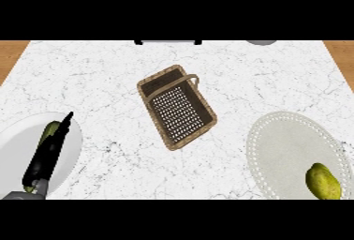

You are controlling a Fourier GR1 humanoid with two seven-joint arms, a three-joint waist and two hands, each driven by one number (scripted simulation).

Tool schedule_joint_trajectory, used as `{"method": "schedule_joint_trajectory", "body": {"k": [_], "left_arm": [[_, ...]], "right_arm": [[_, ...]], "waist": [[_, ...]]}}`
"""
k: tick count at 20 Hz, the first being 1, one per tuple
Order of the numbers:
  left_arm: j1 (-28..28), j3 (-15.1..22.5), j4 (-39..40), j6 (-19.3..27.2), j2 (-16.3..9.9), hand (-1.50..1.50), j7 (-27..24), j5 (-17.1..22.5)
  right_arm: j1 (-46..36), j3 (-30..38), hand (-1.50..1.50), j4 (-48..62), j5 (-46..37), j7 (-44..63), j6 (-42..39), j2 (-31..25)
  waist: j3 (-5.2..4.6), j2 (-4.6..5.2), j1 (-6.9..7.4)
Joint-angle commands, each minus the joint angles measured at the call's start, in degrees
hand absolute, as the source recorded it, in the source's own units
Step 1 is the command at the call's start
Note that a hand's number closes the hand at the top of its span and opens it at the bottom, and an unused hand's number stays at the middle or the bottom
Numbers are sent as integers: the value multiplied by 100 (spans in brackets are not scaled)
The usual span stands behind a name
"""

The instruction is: Pick the pear from the placemat and place it in the basket

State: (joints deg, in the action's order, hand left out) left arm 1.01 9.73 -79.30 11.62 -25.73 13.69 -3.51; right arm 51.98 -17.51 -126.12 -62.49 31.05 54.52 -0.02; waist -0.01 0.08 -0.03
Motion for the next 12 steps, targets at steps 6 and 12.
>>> {"method": "schedule_joint_trajectory", "body": {"k": [6, 12], "left_arm": [[264, -219, 579, -82, 357, 0, -273, -254], [220, -314, 367, -207, 452, 0, -78, -421]], "right_arm": [[-1096, 128, -150, 672, -659, 919, -180, 2], [-1264, 307, -150, 1073, -251, 734, -164, 2]], "waist": [[-2, 6, -12], [2, -9, -23]]}}
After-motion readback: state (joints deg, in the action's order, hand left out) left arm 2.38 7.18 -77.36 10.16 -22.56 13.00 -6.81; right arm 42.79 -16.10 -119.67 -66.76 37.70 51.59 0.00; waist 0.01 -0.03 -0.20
